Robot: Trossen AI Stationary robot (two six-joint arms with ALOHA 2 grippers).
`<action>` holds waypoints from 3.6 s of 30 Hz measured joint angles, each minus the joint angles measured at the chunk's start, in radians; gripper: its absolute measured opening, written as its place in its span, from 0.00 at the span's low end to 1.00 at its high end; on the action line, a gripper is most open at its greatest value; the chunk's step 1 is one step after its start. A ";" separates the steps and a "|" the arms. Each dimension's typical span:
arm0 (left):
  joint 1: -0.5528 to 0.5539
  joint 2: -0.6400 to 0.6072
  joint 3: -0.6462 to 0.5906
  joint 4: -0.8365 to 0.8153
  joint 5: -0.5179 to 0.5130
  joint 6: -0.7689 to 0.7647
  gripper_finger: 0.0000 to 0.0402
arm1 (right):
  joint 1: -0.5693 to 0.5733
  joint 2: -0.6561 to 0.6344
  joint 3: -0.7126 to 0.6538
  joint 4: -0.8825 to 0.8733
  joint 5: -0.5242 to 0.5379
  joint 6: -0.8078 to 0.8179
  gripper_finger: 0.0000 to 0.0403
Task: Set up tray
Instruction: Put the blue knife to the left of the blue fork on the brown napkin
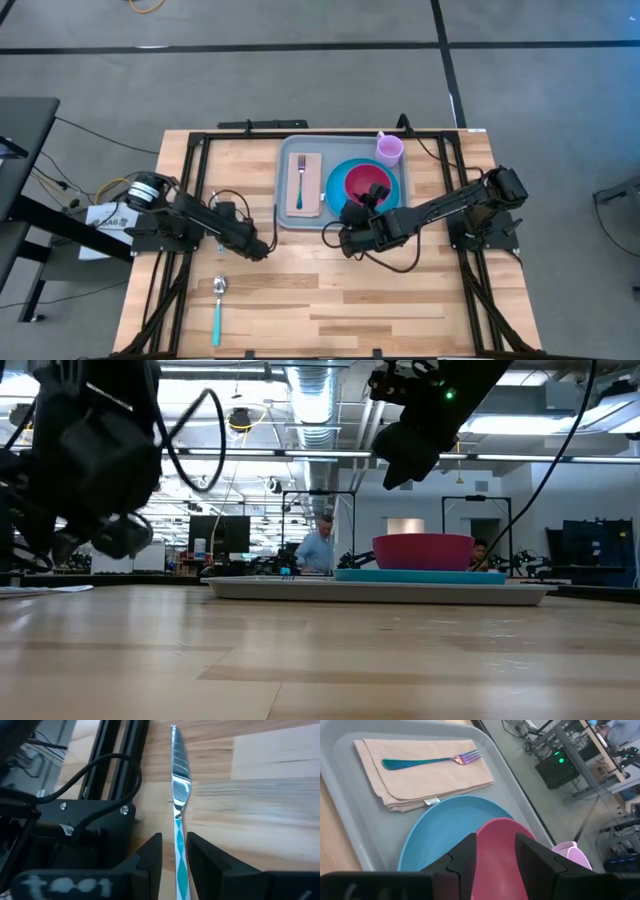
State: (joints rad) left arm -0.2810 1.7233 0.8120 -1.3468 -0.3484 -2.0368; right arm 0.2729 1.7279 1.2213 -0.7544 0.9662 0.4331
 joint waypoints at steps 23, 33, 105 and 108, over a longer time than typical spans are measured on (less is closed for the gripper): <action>-0.037 0.112 -0.088 0.122 0.007 -0.099 0.20 | -0.001 0.000 0.000 0.000 -0.001 0.000 0.32; -0.101 0.110 -0.130 0.193 -0.029 -0.207 0.20 | 0.000 0.000 0.000 0.000 -0.001 0.000 0.32; 0.425 0.112 0.114 1.192 -0.422 0.997 0.05 | 0.002 0.000 0.000 0.036 -0.154 -0.023 0.32; 0.425 0.112 0.084 1.233 -0.451 0.971 0.05 | 0.001 0.000 0.000 0.042 -0.155 -0.023 0.32</action>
State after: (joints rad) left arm 0.1440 1.8351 0.8964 -0.1141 -0.7994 -1.0654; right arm 0.2743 1.7275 1.2213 -0.7120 0.8112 0.4103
